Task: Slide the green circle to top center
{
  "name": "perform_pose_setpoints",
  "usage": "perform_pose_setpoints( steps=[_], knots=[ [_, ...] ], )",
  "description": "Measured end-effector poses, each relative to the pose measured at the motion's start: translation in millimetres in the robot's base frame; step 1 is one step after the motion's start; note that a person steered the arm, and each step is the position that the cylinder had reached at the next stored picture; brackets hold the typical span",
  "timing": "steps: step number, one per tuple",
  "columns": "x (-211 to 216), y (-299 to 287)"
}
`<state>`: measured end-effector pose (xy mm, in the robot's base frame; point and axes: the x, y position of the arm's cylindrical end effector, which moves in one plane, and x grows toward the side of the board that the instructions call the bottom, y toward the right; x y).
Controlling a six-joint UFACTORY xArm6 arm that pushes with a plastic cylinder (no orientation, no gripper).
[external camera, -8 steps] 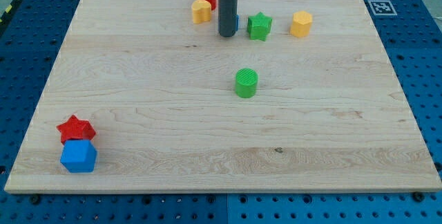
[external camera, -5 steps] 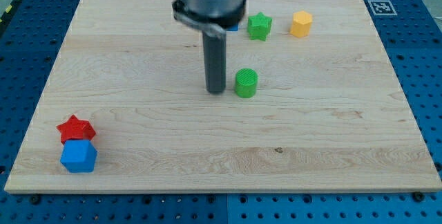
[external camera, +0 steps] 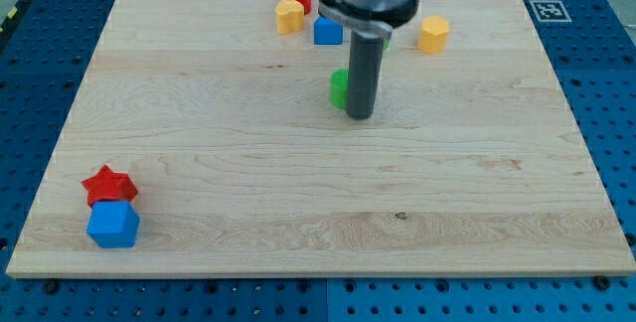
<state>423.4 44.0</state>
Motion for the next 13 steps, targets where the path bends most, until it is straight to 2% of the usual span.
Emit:
perform_pose_setpoints(
  steps=[1, 2, 4, 6, 11, 13],
  knots=[
    [-37.9, 0.0],
    [-54.1, 0.0],
    [-13.2, -2.2],
    [-62.8, -25.4],
    [-71.1, -64.2],
    [-114.2, -64.7]
  ],
)
